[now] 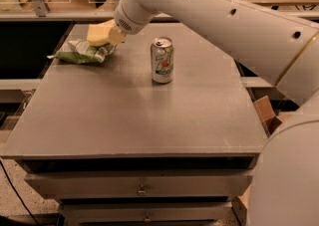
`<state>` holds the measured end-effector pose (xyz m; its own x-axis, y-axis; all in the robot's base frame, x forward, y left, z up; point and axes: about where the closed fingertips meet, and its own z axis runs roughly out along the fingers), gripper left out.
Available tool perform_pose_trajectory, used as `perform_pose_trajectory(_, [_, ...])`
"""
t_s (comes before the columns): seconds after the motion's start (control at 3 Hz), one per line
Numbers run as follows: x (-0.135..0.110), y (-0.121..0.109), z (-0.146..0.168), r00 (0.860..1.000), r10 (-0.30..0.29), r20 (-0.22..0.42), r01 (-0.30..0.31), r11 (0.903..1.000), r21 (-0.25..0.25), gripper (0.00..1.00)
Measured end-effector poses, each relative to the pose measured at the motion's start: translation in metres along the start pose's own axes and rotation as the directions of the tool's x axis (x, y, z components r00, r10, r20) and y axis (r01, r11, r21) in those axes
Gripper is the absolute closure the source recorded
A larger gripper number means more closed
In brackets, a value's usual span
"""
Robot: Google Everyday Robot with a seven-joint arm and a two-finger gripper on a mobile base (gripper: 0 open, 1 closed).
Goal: Move sponge near green jalapeno chip bag
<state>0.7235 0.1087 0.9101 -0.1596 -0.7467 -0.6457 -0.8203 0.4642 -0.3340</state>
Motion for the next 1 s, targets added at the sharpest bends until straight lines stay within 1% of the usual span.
perform_pose_trajectory(0.33, [-0.009, 0.003, 0.012, 0.999, 0.008, 0.035, -0.007, 0.9995, -0.031, 0.0])
perform_pose_trajectory(0.67, [-0.027, 0.015, 0.021, 1.0, -0.017, 0.02, 0.019, 0.9953, -0.095, 0.0])
perform_pose_trajectory(1.0, [-0.027, 0.015, 0.021, 1.0, -0.017, 0.02, 0.019, 0.9953, -0.095, 0.0])
